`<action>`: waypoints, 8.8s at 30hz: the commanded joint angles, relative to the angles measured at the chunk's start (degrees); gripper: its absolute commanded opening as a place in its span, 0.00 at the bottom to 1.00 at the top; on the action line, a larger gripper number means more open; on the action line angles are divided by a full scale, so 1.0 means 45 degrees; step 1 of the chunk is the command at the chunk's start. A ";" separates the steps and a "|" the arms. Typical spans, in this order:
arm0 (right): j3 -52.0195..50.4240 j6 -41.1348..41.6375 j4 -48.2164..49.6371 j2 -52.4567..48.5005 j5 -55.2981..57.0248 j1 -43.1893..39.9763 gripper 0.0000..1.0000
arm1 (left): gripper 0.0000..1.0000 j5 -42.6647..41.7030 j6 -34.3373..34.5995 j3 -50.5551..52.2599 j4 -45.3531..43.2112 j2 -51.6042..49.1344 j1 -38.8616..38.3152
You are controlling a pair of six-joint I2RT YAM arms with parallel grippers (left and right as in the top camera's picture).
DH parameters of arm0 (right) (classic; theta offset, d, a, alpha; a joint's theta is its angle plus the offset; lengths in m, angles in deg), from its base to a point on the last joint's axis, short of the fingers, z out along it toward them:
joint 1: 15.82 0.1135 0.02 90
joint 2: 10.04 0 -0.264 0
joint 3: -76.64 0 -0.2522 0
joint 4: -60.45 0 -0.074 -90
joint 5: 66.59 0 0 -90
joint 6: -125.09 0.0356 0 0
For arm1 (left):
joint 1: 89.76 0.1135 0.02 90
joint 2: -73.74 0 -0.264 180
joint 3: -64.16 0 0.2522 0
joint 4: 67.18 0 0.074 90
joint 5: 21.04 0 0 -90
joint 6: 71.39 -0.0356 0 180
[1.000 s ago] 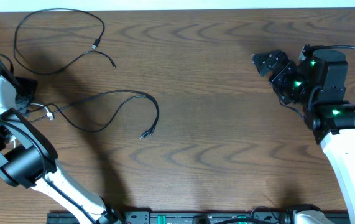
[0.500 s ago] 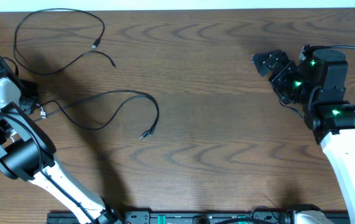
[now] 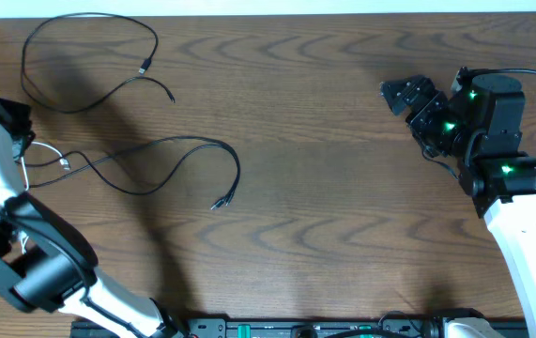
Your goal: Untangle cables
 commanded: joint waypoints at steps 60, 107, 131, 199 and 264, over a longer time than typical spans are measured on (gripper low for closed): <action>0.0039 -0.0189 -0.0855 0.0010 0.0573 -0.0005 0.99 | 0.08 0.0243 -0.8801 0.0058 -0.1205 -0.2977 0.0801; 0.0039 -0.0199 -0.0967 0.0010 0.0321 -0.0005 0.99 | 0.07 0.3492 0.0078 0.0087 0.5877 0.1156 0.3570; 0.0039 -0.0257 -0.1064 0.0010 0.0325 -0.0005 0.99 | 0.61 -0.0262 -0.0743 0.2720 0.4095 0.1481 0.3594; 0.0039 -0.0583 -0.1749 0.0010 0.0233 -0.0005 0.99 | 0.98 -0.3376 -0.5790 0.3021 0.4619 0.6319 0.1807; 0.0039 -0.1093 -0.1909 0.0010 0.0238 -0.0005 0.99 | 0.07 -0.3201 -0.2924 0.8587 -0.7393 0.4711 0.5304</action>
